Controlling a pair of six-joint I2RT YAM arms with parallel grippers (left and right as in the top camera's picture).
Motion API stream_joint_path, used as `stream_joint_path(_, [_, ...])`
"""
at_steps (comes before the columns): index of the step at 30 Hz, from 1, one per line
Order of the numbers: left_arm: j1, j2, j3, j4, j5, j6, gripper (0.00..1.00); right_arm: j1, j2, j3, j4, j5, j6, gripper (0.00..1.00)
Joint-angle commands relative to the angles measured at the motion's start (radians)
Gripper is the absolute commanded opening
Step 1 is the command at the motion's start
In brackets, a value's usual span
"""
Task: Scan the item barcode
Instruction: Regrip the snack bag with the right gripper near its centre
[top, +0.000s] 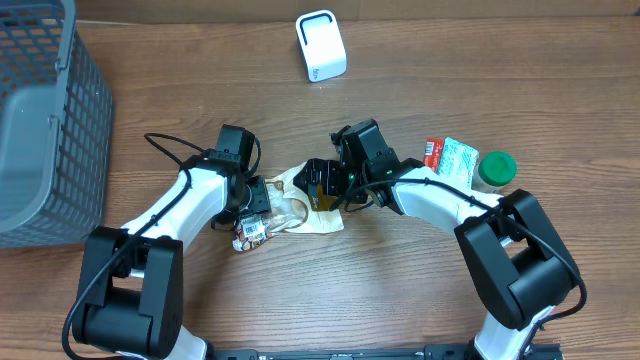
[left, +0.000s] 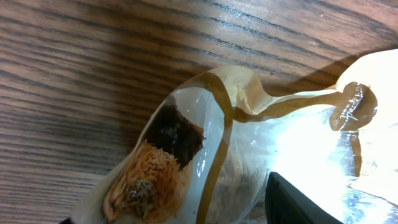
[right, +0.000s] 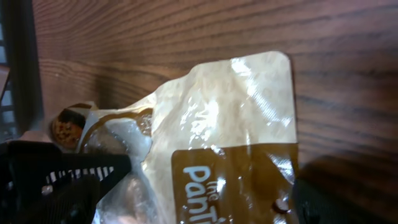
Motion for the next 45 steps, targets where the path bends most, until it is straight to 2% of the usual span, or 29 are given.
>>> stream_joint_path(1, [-0.006,0.008,-0.017,-0.002,-0.028,0.017,0.55,0.011,-0.016,0.011,-0.010,0.083,-0.037,1.00])
stream_joint_path(6, [-0.006,0.008,-0.017,-0.004,-0.026,0.017,0.55,0.017,-0.016,0.012,0.029,0.082,-0.052,0.98])
stream_joint_path(12, [-0.006,0.008,-0.016,-0.004,-0.025,0.017,0.56,0.024,-0.013,0.011,-0.070,0.080,-0.040,0.96])
stream_joint_path(19, [-0.007,0.008,-0.017,-0.004,-0.025,0.017,0.56,0.103,0.018,0.010,-0.077,0.075,0.018,0.96])
stream_joint_path(26, [-0.006,0.008,-0.017,-0.004,-0.025,0.017,0.56,0.132,0.028,0.010,-0.058,-0.039,0.039,0.95])
stream_joint_path(28, [-0.006,0.008,-0.017,-0.004,-0.025,0.017,0.55,0.136,0.028,0.010,-0.043,-0.067,0.041,0.90])
stream_joint_path(31, [-0.007,0.008,-0.016,-0.004,-0.025,0.017,0.55,0.137,0.028,0.010,-0.031,-0.102,0.082,0.72])
stream_joint_path(32, [-0.007,0.008,-0.017,-0.004,-0.025,0.017,0.55,0.137,0.029,0.010,-0.019,-0.119,0.084,0.70])
stream_joint_path(36, [-0.007,0.008,-0.017,-0.004,-0.025,0.017,0.55,0.137,0.037,0.010,0.035,-0.199,0.084,0.69])
stream_joint_path(45, [-0.007,0.008,-0.017,-0.003,-0.025,0.017,0.56,0.137,0.108,0.010,0.061,-0.198,0.087,0.62])
